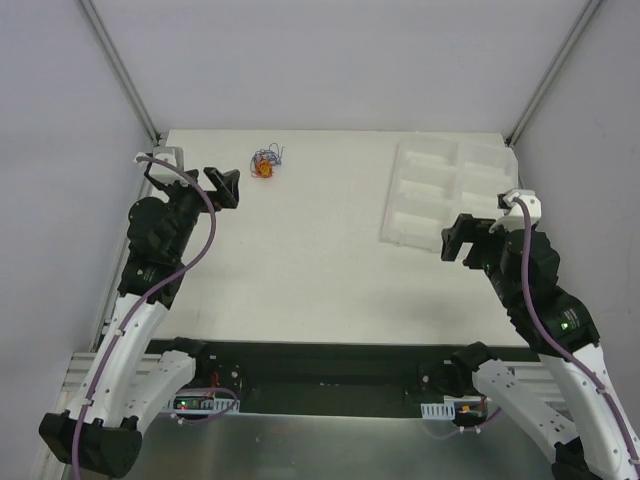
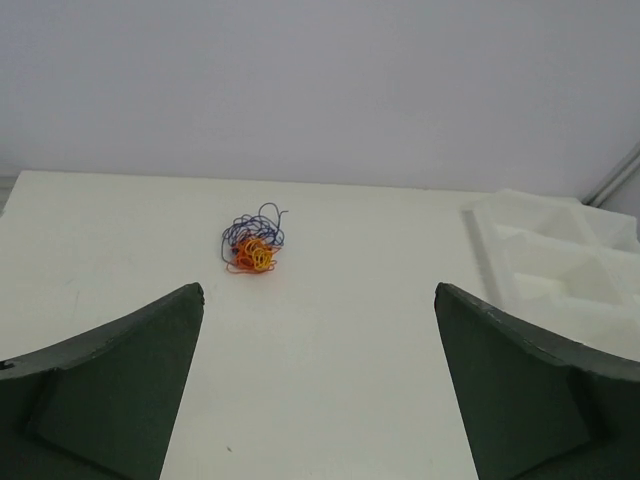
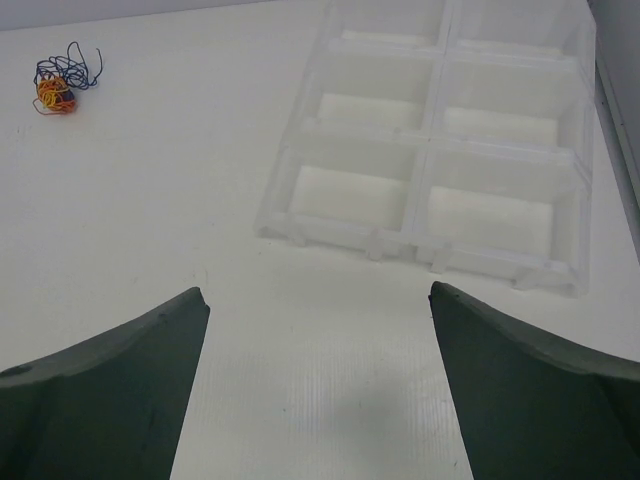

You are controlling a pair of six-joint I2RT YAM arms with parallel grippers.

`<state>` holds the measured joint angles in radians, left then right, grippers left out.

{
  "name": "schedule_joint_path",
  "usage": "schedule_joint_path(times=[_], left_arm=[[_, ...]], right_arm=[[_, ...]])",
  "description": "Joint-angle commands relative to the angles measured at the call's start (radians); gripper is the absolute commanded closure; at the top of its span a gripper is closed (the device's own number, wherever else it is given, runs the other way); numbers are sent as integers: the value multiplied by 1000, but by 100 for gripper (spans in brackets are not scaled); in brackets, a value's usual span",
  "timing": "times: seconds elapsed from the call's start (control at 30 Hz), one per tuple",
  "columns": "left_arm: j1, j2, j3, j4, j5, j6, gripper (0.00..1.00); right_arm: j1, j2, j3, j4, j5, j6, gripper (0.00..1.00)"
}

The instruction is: Untangle the cables

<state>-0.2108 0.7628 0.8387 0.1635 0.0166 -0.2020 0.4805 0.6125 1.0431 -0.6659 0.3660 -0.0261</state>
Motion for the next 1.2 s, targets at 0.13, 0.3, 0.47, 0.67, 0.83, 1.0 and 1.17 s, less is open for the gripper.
schedule_joint_path(times=[0.13, 0.3, 0.47, 0.67, 0.83, 1.0, 1.17], left_arm=[[8, 272, 160, -214, -35, -65, 1], [53, 492, 261, -329, 210, -238, 1], [203, 703, 203, -185, 470, -573, 14], [261, 972, 302, -46, 568, -767, 9], [263, 1185, 413, 103, 499, -963, 7], [245, 1345, 520, 111, 382, -1151, 12], [214, 1463, 701, 8, 318, -1177, 16]], right_arm=[[4, 130, 97, 34, -139, 78, 4], [6, 182, 90, 163, -353, 129, 4], [15, 188, 109, 138, -429, 158, 4], [17, 38, 25, 112, -403, 150, 4], [17, -85, -38, 42, -268, 138, 4], [14, -157, -29, -60, -188, 123, 4], [15, -195, -26, -83, -128, 111, 4]])
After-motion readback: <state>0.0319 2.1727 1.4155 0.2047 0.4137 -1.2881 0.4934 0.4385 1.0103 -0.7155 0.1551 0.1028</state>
